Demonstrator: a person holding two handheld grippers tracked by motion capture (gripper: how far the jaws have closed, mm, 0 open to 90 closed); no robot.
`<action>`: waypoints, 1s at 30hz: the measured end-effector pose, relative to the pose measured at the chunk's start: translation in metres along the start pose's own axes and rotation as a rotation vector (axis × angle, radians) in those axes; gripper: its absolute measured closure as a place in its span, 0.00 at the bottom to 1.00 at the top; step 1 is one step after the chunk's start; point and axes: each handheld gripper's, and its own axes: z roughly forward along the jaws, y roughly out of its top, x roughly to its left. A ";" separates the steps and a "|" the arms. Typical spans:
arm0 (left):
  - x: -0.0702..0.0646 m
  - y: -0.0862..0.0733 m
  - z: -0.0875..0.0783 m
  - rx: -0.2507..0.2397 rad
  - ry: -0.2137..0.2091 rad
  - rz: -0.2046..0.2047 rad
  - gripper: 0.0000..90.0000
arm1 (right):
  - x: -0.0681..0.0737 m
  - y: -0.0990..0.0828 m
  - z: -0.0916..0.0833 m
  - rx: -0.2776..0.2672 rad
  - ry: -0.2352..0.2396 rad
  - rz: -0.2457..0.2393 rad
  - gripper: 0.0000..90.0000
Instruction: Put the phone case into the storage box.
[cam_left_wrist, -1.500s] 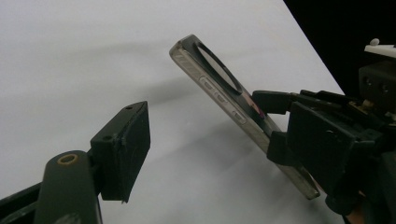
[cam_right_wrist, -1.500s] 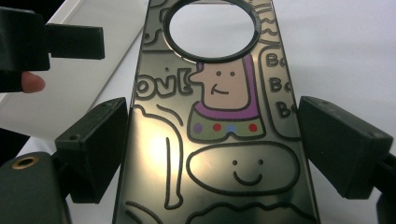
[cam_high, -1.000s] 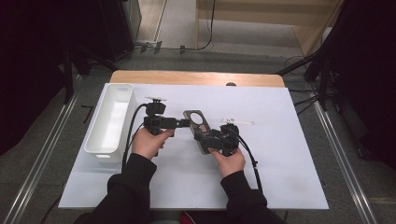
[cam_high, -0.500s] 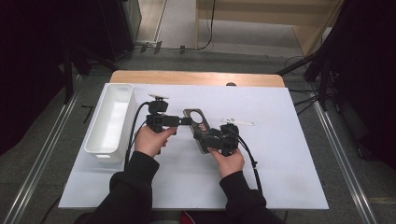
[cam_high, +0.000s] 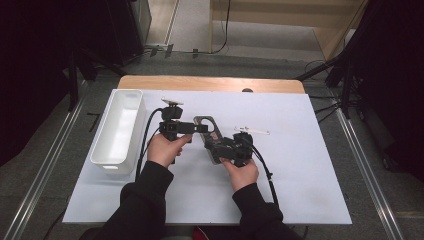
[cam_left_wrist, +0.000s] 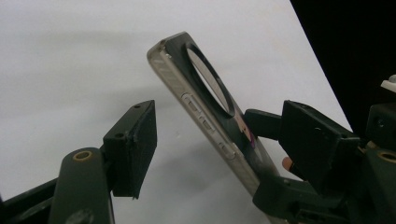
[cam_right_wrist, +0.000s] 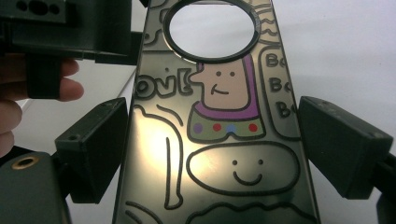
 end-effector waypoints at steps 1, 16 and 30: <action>0.000 0.000 0.001 0.001 0.003 -0.004 0.31 | 0.001 0.000 0.000 0.001 0.001 0.002 0.12; 0.003 0.002 0.006 0.013 -0.010 -0.043 0.34 | 0.005 -0.001 0.001 -0.016 0.003 -0.002 0.12; 0.006 0.004 0.007 0.020 -0.046 -0.080 0.48 | 0.008 -0.002 0.002 -0.036 0.010 0.002 0.12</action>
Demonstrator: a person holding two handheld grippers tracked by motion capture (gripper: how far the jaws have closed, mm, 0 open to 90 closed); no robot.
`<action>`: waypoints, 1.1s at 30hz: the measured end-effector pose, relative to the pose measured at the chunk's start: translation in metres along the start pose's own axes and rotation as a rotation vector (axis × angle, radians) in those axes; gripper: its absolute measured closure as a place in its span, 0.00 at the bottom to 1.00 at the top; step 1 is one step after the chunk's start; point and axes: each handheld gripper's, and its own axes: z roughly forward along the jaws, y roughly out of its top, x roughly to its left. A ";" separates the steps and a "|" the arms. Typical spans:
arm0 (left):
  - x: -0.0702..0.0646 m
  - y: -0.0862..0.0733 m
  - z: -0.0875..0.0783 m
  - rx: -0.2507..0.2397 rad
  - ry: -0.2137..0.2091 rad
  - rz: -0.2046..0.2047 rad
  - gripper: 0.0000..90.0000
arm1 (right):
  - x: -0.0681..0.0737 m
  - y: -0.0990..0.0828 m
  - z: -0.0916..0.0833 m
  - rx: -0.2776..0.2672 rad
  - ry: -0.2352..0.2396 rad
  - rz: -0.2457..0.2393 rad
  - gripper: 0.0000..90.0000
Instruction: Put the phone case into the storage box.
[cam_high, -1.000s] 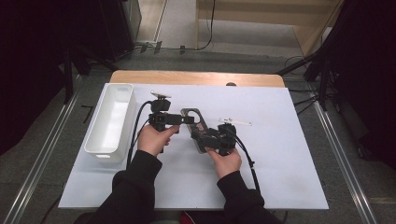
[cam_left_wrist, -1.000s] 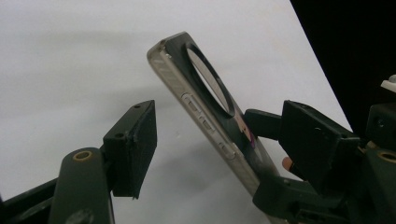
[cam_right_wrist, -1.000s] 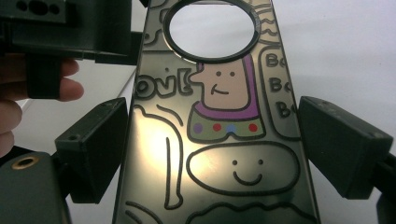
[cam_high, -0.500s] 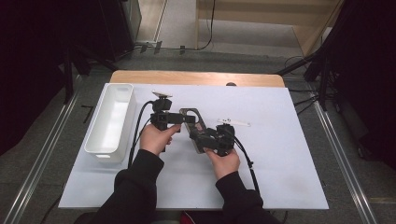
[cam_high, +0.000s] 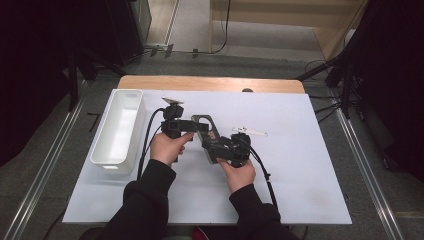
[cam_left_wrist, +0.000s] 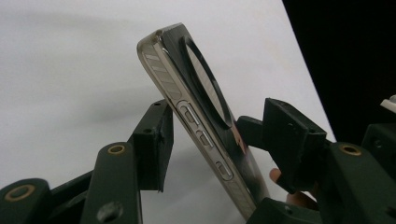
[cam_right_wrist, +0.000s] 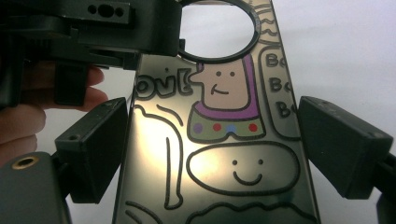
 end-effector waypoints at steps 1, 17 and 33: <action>0.000 0.000 0.000 -0.003 -0.001 0.000 0.51 | 0.000 0.000 0.000 -0.003 0.002 -0.001 0.12; 0.004 0.002 -0.002 -0.012 -0.019 -0.021 0.63 | 0.001 0.000 0.001 -0.017 0.002 -0.001 0.12; 0.008 0.003 0.000 -0.003 -0.035 -0.047 0.71 | 0.002 -0.001 0.001 -0.025 -0.008 -0.016 0.12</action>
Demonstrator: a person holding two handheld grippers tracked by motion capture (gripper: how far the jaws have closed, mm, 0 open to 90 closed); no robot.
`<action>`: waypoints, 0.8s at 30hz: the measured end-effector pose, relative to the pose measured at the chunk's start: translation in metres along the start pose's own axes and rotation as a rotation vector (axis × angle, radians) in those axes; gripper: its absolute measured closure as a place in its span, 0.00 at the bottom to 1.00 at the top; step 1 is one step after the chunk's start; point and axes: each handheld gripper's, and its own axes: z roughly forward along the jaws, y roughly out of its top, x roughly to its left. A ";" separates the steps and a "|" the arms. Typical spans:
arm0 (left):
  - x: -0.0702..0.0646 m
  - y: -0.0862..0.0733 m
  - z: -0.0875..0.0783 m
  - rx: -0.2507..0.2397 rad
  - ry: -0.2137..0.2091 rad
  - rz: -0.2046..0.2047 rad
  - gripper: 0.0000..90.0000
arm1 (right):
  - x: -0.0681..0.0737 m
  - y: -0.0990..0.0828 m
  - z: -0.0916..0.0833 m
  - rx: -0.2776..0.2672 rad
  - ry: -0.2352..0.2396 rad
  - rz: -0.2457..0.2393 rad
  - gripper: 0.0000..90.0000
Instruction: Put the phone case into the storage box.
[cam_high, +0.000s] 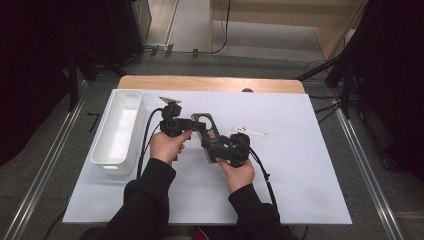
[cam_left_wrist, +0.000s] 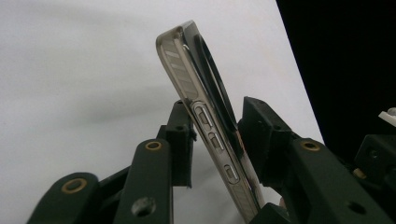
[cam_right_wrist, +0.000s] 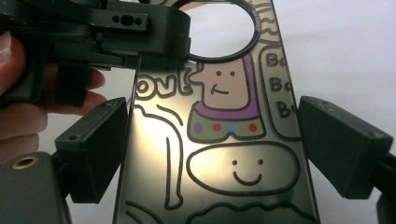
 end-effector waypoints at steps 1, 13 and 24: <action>0.000 0.000 0.000 0.001 -0.001 -0.003 0.73 | 0.000 0.000 0.000 0.000 0.000 0.000 0.12; 0.003 0.000 0.001 0.002 -0.028 -0.027 0.76 | -0.001 -0.001 0.001 0.003 -0.006 -0.004 0.12; 0.004 0.000 0.000 -0.005 -0.052 -0.036 0.81 | -0.001 -0.003 0.003 0.007 -0.005 -0.003 0.12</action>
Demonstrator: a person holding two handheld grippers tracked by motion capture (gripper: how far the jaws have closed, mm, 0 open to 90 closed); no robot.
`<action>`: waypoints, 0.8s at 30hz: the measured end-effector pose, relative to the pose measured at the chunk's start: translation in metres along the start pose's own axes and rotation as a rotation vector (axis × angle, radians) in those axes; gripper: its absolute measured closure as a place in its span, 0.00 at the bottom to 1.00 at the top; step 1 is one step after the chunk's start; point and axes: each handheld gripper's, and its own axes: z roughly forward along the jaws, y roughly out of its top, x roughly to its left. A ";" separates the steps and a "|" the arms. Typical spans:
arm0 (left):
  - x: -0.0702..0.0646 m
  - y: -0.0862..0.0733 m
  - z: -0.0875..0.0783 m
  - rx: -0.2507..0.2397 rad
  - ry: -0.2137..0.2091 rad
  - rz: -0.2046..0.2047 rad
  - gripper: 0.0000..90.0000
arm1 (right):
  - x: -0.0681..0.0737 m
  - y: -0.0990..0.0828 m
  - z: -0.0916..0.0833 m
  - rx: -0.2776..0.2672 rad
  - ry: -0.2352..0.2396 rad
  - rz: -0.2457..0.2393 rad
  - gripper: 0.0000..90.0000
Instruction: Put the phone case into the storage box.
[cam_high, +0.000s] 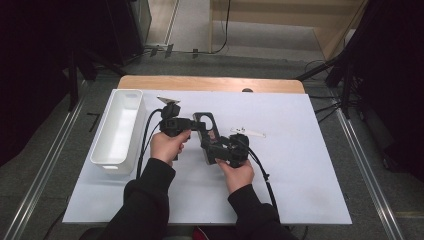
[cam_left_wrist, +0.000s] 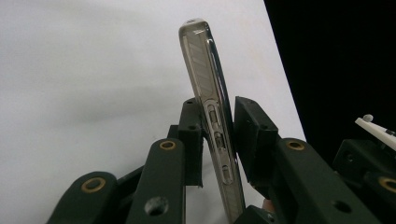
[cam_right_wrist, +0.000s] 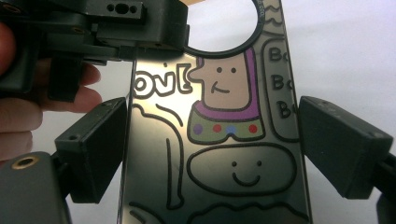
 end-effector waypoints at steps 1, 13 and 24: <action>0.000 0.000 0.000 0.000 0.001 0.000 0.81 | 0.000 0.000 0.000 -0.001 -0.001 0.000 0.12; -0.001 0.000 -0.001 -0.013 -0.025 0.002 0.85 | 0.000 -0.001 0.001 -0.006 -0.001 -0.008 0.12; -0.001 0.000 -0.002 -0.015 -0.035 0.005 0.87 | 0.000 -0.002 0.003 -0.010 0.003 -0.009 0.12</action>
